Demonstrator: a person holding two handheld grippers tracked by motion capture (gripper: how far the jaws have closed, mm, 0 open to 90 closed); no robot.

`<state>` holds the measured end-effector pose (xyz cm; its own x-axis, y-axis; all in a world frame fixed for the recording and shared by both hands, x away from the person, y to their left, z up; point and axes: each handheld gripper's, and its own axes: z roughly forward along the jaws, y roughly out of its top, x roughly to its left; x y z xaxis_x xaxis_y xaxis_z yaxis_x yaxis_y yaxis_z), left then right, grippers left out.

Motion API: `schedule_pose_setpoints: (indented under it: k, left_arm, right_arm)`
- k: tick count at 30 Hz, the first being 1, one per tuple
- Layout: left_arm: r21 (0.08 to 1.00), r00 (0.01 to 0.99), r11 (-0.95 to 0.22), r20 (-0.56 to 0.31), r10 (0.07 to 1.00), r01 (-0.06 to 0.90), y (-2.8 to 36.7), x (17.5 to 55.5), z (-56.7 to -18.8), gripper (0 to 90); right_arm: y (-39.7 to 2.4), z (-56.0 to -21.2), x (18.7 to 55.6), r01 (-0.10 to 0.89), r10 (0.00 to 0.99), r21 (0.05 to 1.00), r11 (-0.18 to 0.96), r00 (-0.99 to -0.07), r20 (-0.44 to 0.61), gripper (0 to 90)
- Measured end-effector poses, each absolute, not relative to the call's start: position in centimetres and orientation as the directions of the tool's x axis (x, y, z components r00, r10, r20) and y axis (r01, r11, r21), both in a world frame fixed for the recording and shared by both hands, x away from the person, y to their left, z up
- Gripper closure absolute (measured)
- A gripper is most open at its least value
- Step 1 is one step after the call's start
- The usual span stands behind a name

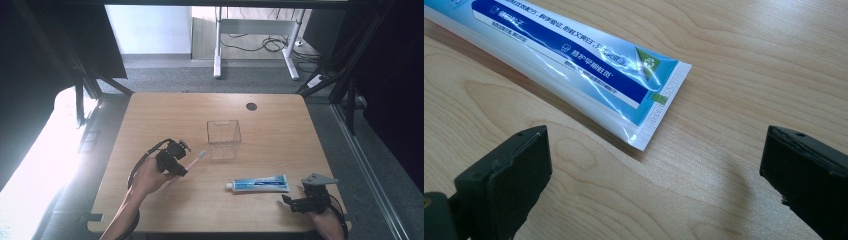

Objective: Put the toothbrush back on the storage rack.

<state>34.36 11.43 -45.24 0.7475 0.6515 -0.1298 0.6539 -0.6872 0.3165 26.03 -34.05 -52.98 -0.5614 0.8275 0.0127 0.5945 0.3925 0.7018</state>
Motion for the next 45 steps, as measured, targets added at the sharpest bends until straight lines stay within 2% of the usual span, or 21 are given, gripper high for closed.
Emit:
schedule_pose_setpoints:
  k: [18,45]
  left_arm:
    - [0.489,0.741,-0.608,-0.127,0.659,0.625,12.5,35.0,-42.7,79.3]
    - [0.628,0.755,-0.548,-0.101,0.648,0.553,10.9,36.8,-39.7,79.3]
  right_arm:
    - [-34.1,-53.0,26.0,0.593,0.828,0.705,0.390,-0.561,0.014,0.5]
    - [-34.1,-52.9,26.0,0.591,0.828,0.706,0.390,-0.561,0.011,0.5]
